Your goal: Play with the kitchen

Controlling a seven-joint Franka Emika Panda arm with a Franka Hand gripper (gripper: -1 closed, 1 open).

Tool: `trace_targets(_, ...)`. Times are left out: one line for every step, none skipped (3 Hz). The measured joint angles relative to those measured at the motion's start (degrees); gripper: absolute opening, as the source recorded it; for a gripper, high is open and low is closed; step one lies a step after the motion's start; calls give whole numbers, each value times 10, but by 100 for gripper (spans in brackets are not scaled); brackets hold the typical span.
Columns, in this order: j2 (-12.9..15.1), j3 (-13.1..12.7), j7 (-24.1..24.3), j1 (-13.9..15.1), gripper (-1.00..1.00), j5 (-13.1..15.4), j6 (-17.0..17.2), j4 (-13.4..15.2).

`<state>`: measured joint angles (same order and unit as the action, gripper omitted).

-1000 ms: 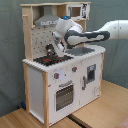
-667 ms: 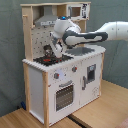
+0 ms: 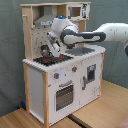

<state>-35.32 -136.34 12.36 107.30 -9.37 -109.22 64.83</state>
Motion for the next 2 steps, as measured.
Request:
trace_targets(-6, -33, 0, 24, -100, 0, 23, -38)
trace_targets(-6, -75, 0, 44, -100, -2, 47, -62)
